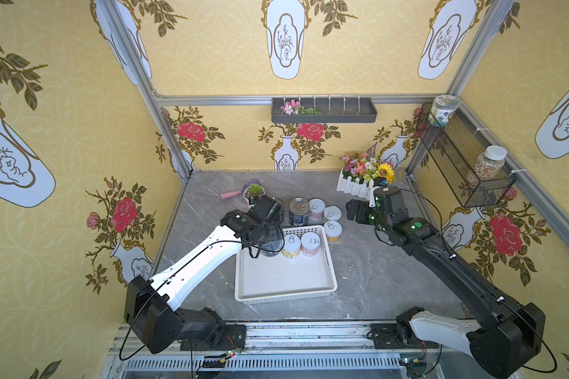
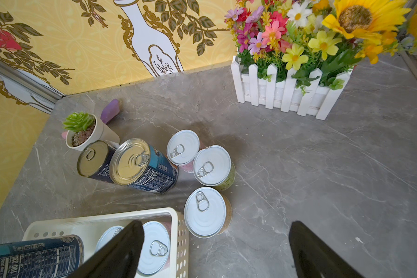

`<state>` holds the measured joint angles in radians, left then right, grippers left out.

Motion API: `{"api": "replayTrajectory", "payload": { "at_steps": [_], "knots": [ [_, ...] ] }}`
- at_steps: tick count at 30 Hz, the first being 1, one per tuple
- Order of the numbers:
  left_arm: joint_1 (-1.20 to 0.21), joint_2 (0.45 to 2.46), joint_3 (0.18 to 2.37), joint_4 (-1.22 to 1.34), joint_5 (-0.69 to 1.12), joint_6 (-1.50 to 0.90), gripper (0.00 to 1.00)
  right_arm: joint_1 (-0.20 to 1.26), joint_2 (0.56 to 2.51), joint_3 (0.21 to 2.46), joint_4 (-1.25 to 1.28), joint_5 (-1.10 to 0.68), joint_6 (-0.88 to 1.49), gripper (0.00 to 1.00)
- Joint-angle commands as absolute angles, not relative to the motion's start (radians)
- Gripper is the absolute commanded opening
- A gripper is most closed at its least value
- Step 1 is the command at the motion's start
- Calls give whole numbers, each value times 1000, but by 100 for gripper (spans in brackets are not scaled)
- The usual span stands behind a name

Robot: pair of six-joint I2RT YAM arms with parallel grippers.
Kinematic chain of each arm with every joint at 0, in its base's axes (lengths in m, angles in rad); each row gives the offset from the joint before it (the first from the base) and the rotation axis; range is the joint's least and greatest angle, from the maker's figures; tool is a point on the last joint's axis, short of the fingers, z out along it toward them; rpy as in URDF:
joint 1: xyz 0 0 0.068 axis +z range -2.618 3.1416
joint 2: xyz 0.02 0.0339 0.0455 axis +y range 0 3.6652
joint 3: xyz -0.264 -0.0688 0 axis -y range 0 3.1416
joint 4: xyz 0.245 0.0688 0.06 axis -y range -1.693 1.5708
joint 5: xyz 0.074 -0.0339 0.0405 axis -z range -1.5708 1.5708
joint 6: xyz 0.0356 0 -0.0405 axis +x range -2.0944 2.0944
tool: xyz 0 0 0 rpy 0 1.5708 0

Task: Put the canned food in the basket
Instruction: Place the canned food in the basket.

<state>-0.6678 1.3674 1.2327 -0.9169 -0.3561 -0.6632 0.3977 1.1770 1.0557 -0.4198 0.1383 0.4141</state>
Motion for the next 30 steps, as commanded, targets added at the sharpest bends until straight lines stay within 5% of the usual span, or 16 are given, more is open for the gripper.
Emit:
{"api": "replayTrajectory", "payload": {
  "at_steps": [1,30],
  "knots": [
    [-667,1380,1223,-839,-398,-674,72,399,1179,1062,-399,151,407,97],
    [-667,1538,1181,-729,-445,-649,77,399,1209,1066,-398,130,407,97]
  ]
}}
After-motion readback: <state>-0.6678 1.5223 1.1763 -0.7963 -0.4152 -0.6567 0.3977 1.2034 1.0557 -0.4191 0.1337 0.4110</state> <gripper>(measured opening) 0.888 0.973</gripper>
